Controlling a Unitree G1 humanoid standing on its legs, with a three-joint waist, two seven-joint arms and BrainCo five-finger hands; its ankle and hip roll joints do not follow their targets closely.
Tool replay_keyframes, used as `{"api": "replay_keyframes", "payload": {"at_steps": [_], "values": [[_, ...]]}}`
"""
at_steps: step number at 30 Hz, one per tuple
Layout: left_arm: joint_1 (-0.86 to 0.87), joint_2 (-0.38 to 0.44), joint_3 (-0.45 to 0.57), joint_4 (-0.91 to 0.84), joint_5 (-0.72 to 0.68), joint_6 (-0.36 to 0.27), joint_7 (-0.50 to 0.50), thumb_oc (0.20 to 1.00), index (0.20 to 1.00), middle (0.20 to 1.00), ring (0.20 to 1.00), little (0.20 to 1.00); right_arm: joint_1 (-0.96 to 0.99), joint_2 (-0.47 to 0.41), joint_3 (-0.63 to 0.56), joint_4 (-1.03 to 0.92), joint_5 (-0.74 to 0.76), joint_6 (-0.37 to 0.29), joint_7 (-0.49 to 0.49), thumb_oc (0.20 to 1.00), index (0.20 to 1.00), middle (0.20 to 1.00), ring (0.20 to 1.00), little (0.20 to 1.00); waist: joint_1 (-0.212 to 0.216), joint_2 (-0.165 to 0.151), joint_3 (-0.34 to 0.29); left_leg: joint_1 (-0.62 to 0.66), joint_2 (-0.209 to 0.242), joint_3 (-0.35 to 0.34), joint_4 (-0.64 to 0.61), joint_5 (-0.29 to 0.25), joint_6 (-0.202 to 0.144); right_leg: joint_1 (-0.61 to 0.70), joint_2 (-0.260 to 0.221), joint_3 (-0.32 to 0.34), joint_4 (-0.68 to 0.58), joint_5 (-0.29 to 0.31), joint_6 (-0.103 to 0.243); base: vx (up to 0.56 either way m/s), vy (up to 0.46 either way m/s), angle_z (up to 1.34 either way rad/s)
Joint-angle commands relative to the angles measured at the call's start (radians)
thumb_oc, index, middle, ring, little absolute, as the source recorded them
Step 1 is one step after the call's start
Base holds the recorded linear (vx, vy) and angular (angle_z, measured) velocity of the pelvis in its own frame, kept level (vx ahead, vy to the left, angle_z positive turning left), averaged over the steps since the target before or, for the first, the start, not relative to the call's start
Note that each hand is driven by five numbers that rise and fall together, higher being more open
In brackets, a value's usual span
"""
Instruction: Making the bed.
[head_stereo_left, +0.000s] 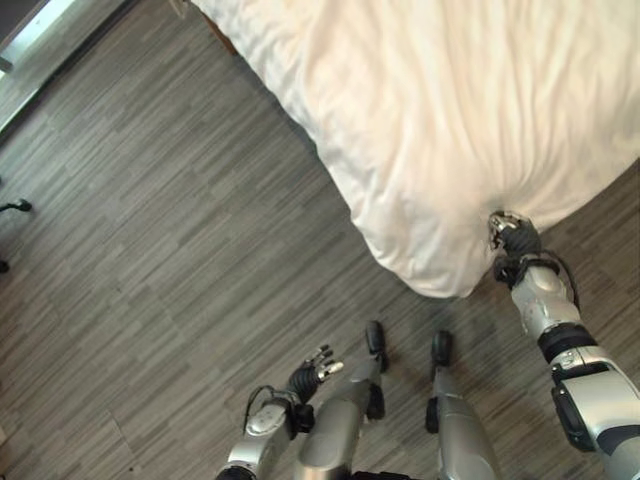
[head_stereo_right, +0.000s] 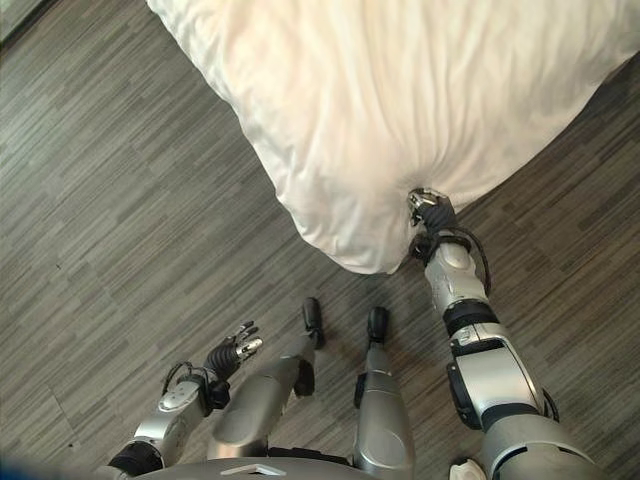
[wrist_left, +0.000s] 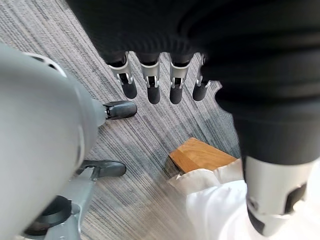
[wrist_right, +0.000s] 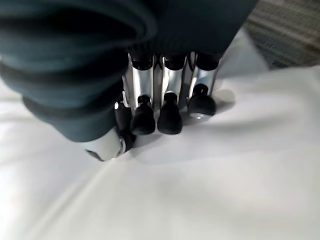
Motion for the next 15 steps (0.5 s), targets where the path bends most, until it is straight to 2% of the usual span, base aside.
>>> {"api": "replay_keyframes", "payload": {"at_steps": [1, 5, 9, 15], "values": [[-0.038, -0.007, -0.048, 0.026, -0.009, -0.015, -0.002, 1.0, 1.0, 1.0, 1.0, 1.0, 0.041, 0.01, -0.038, 0.078, 0.003, 0.023, 0.02, 0.2, 0.2, 0.2, 0.2, 0.2, 0.025, 0.01, -0.031, -0.022, 0.031, -0.065, 0.005, 0.035, -0.083, 0.031, -0.091, -0.034, 0.016, 0.022, 0.038, 0.0, 0.0, 0.0], [-0.034, -0.01, -0.031, 0.031, 0.005, -0.013, -0.012, 1.0, 1.0, 1.0, 1.0, 1.0, 0.173, 0.021, -0.095, 0.226, -0.056, 0.063, 0.047, 0.2, 0.2, 0.2, 0.2, 0.2, 0.016, 0.017, -0.034, -0.016, 0.029, -0.069, 0.005, 0.031, -0.082, 0.039, -0.094, -0.043, 0.016, 0.015, 0.04, 0.01, 0.004, 0.03], [-0.023, -0.008, -0.012, 0.031, 0.015, -0.011, -0.019, 1.0, 1.0, 1.0, 1.0, 1.0, 0.286, 0.015, -0.141, 0.276, -0.103, 0.083, 0.05, 0.2, 0.2, 0.2, 0.2, 0.2, -0.005, 0.014, -0.037, -0.009, 0.028, -0.07, 0.005, 0.027, -0.081, 0.045, -0.095, -0.046, 0.016, 0.013, 0.041, 0.01, 0.004, 0.09], [-0.022, -0.009, 0.029, 0.051, 0.024, -0.008, -0.017, 1.0, 1.0, 1.0, 1.0, 1.0, 0.504, -0.02, -0.303, 0.191, -0.036, 0.063, 0.043, 0.2, 0.2, 0.2, 0.2, 0.2, -0.083, -0.018, -0.055, 0.025, 0.035, -0.059, 0.005, 0.016, -0.08, 0.075, -0.09, -0.03, 0.016, 0.005, 0.037, 0.0, -0.004, -0.03]]}}
